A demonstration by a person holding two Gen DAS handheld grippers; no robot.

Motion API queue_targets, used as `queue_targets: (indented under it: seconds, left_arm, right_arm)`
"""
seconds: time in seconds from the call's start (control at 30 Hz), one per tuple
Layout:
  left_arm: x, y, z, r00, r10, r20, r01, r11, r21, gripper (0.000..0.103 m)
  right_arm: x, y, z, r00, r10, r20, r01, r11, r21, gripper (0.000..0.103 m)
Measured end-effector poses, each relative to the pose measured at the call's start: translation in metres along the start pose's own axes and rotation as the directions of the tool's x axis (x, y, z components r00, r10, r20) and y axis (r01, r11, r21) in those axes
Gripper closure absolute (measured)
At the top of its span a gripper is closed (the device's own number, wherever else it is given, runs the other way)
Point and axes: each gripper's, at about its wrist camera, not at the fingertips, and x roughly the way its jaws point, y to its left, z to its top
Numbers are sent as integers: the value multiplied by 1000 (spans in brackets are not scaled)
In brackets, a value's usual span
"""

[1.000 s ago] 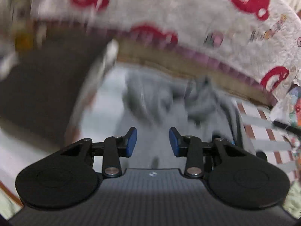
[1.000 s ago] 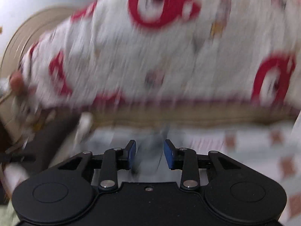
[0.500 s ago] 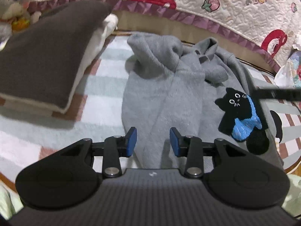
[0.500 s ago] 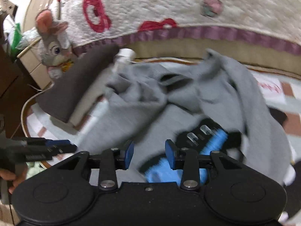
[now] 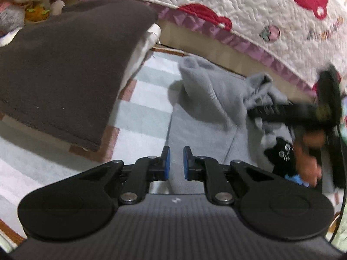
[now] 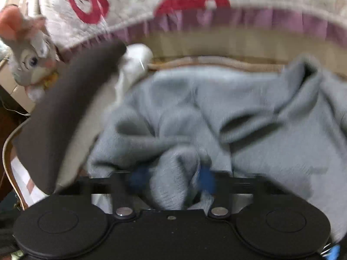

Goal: Fold clothes

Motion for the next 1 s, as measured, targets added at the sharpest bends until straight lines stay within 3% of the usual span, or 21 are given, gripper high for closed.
queue_targets:
  seconds: [0.1,0.23,0.37,0.47,0.53,0.6,0.63,0.67,0.7,0.77,0.8,0.87,0.97,1.0]
  left_arm:
    - [-5,13,-6,999,-35,27,36,998,-53,91]
    - [-19,22,-5,993,-94,72,101,988,-116,91]
    - [-36,12,-1,972,-191,137,204,974,-96,91]
    - [-40,-3,-5,968,-221,122,231,971,-68,91]
    - [-43,-13,-7,964,-241,112,248,968,-51,90]
    - [-42,-18,-9,950,-296,98,302,952,-58,87]
    - [-42,-19,-9,941,-327,90,333,941,-62,86]
    - [-40,-22,-8,932,-351,86,358,931,-74,86]
    - [-37,-26,-5,922,-377,92,384,920,-78,83]
    - [-30,-32,-1,901,-423,95,431,898,-88,62]
    - [-24,-33,0,897,-433,93,441,891,-108,58]
    - [-8,-32,1,910,-408,76,416,893,-175,52]
    - [14,-21,-4,940,-340,18,331,901,-281,51]
    - [19,-17,-6,943,-334,11,321,896,-308,51]
  right_arm:
    - [-33,29,-32,994,53,98,-42,993,-109,86]
    - [-87,84,-76,976,53,212,17,949,-316,88]
    - [-113,116,-105,949,-29,314,171,885,-434,89]
    - [-128,123,-115,916,-107,387,296,830,-472,90]
    - [-139,110,-108,904,-139,404,309,866,-394,90]
    - [-154,84,-89,923,-87,375,186,953,-238,90]
    - [-162,67,-83,933,-11,360,63,989,-133,90]
    - [-169,51,-78,934,65,352,-59,998,-28,90]
    - [-170,40,-75,928,127,349,-152,987,44,90]
    - [-168,26,-76,916,218,338,-275,952,131,91]
    - [-166,20,-76,907,258,333,-327,929,171,92]
    - [-158,18,-81,918,255,303,-315,934,170,92]
    - [-145,16,-89,934,250,256,-298,940,169,92]
    - [-141,16,-92,939,248,241,-292,942,169,93]
